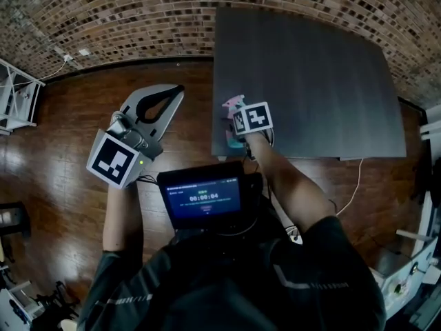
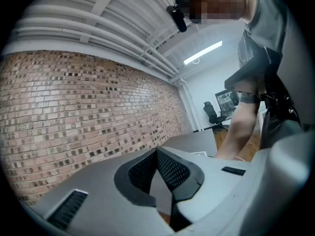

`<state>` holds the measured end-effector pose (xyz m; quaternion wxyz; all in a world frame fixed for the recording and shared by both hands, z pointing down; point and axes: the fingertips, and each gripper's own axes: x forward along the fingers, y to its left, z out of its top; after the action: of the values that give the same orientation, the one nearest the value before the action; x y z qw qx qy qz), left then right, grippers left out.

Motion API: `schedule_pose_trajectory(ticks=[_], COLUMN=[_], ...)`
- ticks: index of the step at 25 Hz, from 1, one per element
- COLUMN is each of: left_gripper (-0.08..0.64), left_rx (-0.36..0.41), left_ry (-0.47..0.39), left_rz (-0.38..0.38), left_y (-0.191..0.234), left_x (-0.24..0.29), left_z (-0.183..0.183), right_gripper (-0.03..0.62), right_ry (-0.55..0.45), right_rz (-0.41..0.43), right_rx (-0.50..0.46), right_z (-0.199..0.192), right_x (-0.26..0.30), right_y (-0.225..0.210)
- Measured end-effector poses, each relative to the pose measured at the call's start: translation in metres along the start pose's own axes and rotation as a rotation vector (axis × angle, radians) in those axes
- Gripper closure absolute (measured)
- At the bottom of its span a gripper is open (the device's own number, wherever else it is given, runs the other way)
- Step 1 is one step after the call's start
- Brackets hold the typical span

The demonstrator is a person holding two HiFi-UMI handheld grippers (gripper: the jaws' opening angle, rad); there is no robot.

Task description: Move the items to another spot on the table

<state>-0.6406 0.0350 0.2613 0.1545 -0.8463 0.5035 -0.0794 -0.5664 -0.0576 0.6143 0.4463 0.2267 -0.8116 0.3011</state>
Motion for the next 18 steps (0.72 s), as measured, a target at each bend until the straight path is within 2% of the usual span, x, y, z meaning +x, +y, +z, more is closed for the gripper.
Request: schedule_pose_trajectory(ticks=[3,14,18], left_gripper=[0.563,0.563,0.563], left_rx=[0.014,-0.016,-0.014], left_ry=[0.036,0.040,0.045], left_rz=[0.004,0.037,0.038], left_y=[-0.003,-0.001,-0.001], left_x=[-0.003,-0.012,-0.012], left_z=[-0.008,-0.014,-0.015], right_gripper=[0.164,0.166,0.171], right_ry=[0.053,0.201,0.219], right_rz=[-0.018,-0.085,-0.094], right_rx=[0.010,0.016,0.033], right_z=[-0.007,-0.033,-0.040], right_x=[0.015,0.045,0.050], right_y=[-0.003,-0.019,-0.025])
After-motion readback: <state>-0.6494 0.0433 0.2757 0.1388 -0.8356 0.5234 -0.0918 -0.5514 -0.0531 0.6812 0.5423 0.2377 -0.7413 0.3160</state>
